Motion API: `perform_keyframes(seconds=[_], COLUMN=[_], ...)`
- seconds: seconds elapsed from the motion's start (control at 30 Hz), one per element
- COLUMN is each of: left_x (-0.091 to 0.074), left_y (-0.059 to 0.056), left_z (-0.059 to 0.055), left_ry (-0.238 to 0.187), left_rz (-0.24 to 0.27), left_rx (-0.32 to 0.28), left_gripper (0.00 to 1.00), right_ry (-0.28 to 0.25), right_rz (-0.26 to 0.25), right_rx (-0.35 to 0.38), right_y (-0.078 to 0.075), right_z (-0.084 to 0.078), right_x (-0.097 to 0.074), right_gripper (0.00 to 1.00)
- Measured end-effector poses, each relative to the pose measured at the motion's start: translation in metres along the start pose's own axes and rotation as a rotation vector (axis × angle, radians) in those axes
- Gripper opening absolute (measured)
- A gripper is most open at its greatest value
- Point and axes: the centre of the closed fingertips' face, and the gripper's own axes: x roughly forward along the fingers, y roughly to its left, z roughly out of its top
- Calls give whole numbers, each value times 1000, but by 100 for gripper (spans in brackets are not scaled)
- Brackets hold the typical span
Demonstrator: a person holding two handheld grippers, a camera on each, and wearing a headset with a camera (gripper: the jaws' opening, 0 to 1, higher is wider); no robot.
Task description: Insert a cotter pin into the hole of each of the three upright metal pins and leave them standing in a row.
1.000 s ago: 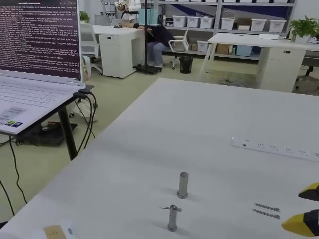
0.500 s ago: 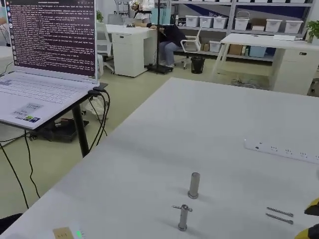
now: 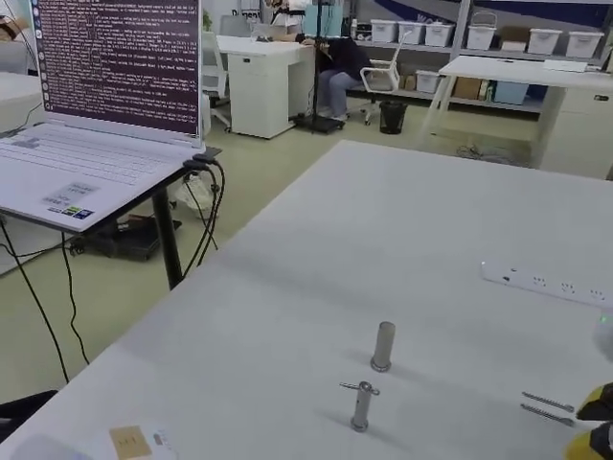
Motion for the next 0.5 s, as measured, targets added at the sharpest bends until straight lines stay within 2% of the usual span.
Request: perform_keyframes(seconds=[0.1, 0.2, 0.5], left_x=[0, 0, 0], left_y=[0, 1, 2], left_z=[1, 1, 3], left_ry=[-4, -2, -13], left_rz=[0, 0, 2], left_rx=[-3, -6, -22], left_gripper=[95, 94, 93], right_ry=[-7, 9, 61], right_rz=[-13, -30, -4], right_rx=[-19, -35, -7], right_y=[-5, -11, -16], right_z=[7, 12, 12], right_x=[5, 10, 16], right_gripper=[21, 16, 9])
